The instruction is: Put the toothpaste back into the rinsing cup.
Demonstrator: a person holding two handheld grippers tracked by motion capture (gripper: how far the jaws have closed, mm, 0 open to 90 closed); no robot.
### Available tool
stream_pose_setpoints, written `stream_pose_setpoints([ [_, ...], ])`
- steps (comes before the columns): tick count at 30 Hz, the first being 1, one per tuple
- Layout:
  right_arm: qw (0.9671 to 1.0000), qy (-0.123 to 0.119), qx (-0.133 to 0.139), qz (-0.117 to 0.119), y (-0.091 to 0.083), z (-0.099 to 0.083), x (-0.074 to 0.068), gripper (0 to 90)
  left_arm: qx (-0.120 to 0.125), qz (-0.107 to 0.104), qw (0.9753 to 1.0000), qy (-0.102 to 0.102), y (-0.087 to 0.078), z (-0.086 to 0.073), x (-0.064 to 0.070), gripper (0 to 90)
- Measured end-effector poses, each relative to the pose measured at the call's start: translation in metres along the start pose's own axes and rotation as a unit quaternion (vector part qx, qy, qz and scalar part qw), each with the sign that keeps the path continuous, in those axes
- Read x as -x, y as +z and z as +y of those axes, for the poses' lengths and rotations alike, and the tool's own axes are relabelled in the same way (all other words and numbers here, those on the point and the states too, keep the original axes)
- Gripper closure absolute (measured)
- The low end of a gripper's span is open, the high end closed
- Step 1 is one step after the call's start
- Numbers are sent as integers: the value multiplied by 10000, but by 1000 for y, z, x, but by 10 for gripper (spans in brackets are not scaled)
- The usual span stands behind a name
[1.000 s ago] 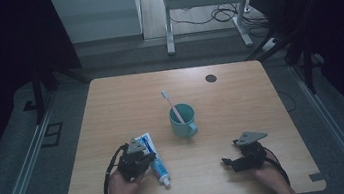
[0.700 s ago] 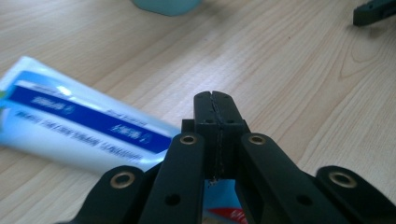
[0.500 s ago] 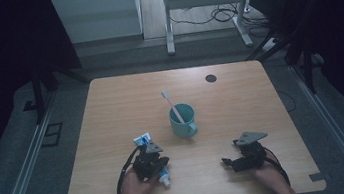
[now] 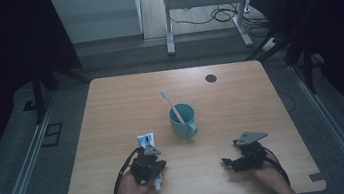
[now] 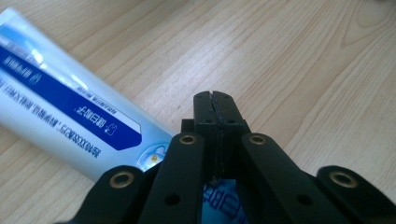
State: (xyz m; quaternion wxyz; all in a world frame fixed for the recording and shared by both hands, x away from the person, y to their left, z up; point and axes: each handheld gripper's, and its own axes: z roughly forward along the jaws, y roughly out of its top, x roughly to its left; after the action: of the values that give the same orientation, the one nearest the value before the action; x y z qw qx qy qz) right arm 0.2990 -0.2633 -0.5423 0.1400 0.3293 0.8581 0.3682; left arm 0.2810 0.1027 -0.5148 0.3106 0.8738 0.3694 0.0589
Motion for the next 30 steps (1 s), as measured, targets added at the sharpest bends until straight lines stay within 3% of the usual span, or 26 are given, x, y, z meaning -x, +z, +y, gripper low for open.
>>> stream_pose_setpoints([
  [13, 10000, -11, 6, 0, 0, 0, 0, 138, -219, 205, 9996, -10, -10, -10, -11, 880],
  [30, 10000, -17, 9, 1, 0, 0, 0, 138, -395, 293, 9988, 4, -20, -16, -25, 867],
])
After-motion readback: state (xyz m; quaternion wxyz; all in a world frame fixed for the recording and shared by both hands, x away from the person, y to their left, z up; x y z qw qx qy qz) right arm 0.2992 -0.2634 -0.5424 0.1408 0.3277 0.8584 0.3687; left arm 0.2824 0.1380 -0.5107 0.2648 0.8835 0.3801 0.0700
